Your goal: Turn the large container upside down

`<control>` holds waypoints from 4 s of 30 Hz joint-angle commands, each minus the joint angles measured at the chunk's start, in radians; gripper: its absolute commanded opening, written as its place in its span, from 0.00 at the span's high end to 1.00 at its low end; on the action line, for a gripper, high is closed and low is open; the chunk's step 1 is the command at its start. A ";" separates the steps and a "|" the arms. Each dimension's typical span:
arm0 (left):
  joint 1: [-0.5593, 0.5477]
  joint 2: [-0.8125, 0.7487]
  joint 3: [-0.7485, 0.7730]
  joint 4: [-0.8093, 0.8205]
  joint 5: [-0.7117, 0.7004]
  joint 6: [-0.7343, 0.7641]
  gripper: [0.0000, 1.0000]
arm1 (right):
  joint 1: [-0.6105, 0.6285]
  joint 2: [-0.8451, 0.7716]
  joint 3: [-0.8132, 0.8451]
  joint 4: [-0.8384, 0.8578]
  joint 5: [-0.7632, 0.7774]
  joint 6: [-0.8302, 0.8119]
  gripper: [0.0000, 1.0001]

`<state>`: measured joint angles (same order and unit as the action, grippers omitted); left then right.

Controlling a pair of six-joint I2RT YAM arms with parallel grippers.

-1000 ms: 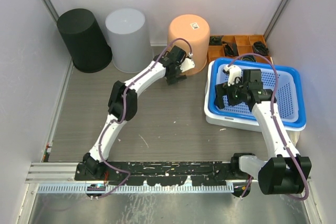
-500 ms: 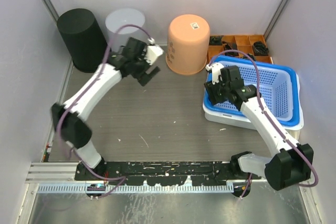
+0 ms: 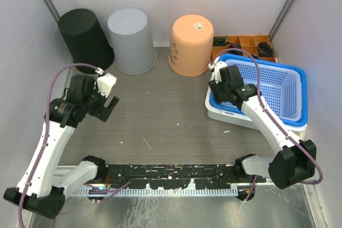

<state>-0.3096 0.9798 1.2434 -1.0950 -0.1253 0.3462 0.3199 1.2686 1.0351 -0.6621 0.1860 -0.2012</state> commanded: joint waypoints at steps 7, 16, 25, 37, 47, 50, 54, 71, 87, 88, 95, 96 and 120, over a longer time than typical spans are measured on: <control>0.054 -0.145 -0.107 -0.010 0.059 -0.024 0.01 | -0.030 0.217 -0.166 -0.274 0.117 -0.110 0.65; 0.054 -0.142 -0.091 0.001 0.059 0.000 0.01 | -0.025 0.317 -0.190 -0.215 0.215 -0.123 0.61; 0.054 -0.161 -0.125 0.020 0.042 -0.002 0.00 | -0.027 0.272 -0.122 -0.246 0.260 -0.115 0.59; 0.054 -0.162 -0.164 0.027 0.080 -0.026 0.00 | -0.008 0.106 0.172 -0.442 0.163 -0.164 0.39; 0.054 -0.190 -0.199 0.027 0.089 -0.039 0.00 | 0.008 0.025 0.255 -0.413 0.217 -0.323 0.24; 0.054 -0.197 -0.211 0.026 0.088 -0.041 0.00 | 0.008 0.040 0.255 -0.411 0.180 -0.308 0.23; 0.053 -0.205 -0.227 0.025 0.084 -0.040 0.00 | 0.007 0.064 0.264 -0.424 0.125 -0.279 0.22; 0.053 -0.221 -0.258 0.052 0.054 -0.035 0.00 | 0.011 -0.033 -0.124 -0.072 0.127 -0.277 0.53; 0.082 -0.137 -0.113 0.004 -0.040 -0.009 0.02 | -0.019 -0.085 1.019 -0.632 -0.414 -0.405 0.99; 0.104 -0.125 -0.066 -0.016 -0.039 -0.016 0.03 | -0.019 -0.023 1.154 -0.706 -0.491 -0.412 0.99; 0.339 -0.154 0.350 -0.018 -0.037 -0.055 0.04 | 0.005 0.238 1.453 -0.752 -1.102 -0.330 0.99; 0.347 -0.170 0.405 0.009 -0.066 -0.070 0.04 | 0.008 0.280 1.453 -0.721 -1.215 -0.282 0.99; 0.310 -0.211 0.543 0.082 -0.398 0.159 0.00 | 0.428 1.328 1.277 1.973 -1.248 2.179 0.99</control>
<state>0.0044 0.7780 1.8156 -1.0889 -0.4862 0.4576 0.8700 2.4104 2.4248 0.1711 -1.4788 0.9192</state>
